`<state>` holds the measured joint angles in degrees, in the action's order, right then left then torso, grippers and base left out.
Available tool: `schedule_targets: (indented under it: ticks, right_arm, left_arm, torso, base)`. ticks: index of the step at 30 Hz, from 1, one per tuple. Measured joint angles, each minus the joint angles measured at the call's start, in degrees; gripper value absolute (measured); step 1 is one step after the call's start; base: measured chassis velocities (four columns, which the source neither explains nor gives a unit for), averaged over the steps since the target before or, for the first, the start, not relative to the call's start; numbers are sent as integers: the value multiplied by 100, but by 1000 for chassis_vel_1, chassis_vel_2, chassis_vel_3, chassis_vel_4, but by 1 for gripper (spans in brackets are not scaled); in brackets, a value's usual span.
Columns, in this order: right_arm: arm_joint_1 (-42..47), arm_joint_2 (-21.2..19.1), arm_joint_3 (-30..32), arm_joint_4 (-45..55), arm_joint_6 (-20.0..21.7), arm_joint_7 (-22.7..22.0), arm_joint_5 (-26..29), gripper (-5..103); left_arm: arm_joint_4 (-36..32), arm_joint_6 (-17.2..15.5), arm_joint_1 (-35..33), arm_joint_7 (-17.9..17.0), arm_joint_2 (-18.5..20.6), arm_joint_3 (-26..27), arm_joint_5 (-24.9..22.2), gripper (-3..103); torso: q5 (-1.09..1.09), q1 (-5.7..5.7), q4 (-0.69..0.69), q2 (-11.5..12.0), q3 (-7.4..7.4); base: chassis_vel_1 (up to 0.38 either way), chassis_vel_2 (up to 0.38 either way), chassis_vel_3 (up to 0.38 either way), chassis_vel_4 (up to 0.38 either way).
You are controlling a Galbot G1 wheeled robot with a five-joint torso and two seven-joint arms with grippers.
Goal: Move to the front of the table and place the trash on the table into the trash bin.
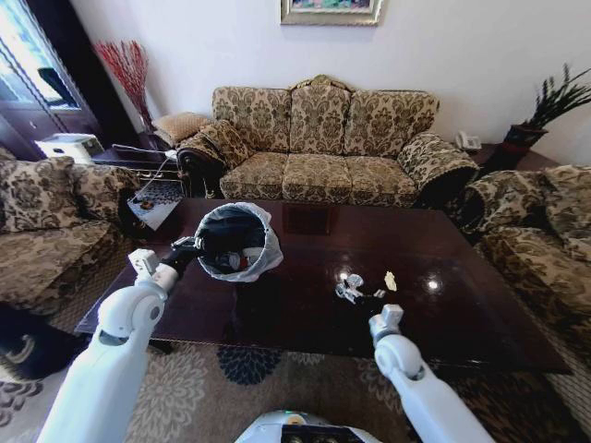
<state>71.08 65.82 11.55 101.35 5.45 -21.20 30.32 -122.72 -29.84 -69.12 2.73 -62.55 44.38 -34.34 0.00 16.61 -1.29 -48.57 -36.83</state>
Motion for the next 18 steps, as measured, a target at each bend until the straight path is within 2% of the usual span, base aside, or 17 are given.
schedule_targets:
  ticks: [4,6,7,9,11,12,13,14,15,18]
  right_arm:
    - [-50,93,-67,-115,-92,0,-2,94]
    - [-124,139,-155,-213,-180,103,-24,88]
    - [-124,139,-155,-213,-180,103,-24,88]
    - [-145,164,-200,-231,-188,136,-29,78]
    - [-145,170,-221,-231,-188,148,-28,78]
    - [-142,186,-229,-242,-189,177,-28,72]
    - [-138,197,-228,-255,-190,196,-33,72]
    - [-135,208,-225,-261,-190,205,-36,61]
    - [-127,221,-221,-266,-191,211,-38,56]
    - [-105,232,-217,-266,-191,233,-41,50]
  left_arm:
    - [-45,-51,-14,-11,-18,0,-61,0]
    - [-70,-68,-15,-33,-47,0,-73,0]
    - [-70,-68,-15,-33,-47,0,-73,0]
    - [-107,-80,-30,-51,-67,0,-74,0]
    - [-137,-84,-51,-54,-71,4,-75,0]
    - [-169,-87,-76,-57,-72,18,-77,0]
    - [-185,-89,-88,-61,-72,31,-77,0]
    - [-194,-89,-97,-65,-72,41,-77,0]
    - [-205,-90,-104,-67,-68,56,-78,0]
    - [-223,-91,-115,-72,-64,69,-78,0]
  torso:
    - [-3,-1,1,0,1]
    - [-1,-1,0,-1,1]
    - [-1,-1,0,-1,1]
    - [-2,-1,0,-1,1]
    - [-2,-1,0,-1,1]
    - [-2,-1,0,-1,2]
    - [-2,-2,0,-1,2]
    - [-2,-2,0,-1,2]
    - [-2,-2,0,-2,2]
    - [-2,-2,0,-2,2]
  base:
    - [0,0,0,0]
    - [0,0,0,0]
    - [0,0,0,0]
    - [0,0,0,0]
    - [0,0,0,0]
    - [0,0,0,0]
    - [0,0,0,0]
    - [0,0,0,0]
    - [0,0,0,0]
    - [0,0,0,0]
